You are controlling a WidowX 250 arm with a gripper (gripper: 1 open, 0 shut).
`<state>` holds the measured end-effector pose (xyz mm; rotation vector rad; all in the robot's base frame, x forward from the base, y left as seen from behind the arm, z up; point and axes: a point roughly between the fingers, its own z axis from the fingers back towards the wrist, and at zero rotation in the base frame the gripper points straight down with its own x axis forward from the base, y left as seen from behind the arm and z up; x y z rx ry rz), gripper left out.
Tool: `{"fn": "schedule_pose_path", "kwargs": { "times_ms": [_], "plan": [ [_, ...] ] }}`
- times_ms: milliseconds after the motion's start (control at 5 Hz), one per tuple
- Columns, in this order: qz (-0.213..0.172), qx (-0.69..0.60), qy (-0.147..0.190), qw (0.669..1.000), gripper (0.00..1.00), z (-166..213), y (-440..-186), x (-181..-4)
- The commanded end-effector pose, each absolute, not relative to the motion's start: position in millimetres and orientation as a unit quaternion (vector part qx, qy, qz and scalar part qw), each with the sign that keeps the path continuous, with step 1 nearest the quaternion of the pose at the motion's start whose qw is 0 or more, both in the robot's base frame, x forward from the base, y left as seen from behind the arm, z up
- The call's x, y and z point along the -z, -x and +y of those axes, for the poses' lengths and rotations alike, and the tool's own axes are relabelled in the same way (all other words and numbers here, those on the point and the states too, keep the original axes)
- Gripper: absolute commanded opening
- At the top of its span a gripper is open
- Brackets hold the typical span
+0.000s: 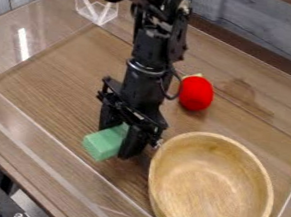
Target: Remove the green stick from the brown bowl and put it on the table
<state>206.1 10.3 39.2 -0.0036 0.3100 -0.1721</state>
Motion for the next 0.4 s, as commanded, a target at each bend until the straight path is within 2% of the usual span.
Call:
{"fn": "schedule_pose_path", "kwargs": {
  "times_ms": [0, 200],
  "plan": [
    [0.127, 0.077, -0.005, 0.989, 0.00, 15.3, -222.3, -45.7],
    [0.126, 0.072, -0.008, 0.989, 0.00, 17.7, -229.3, -40.4]
  ]
}}
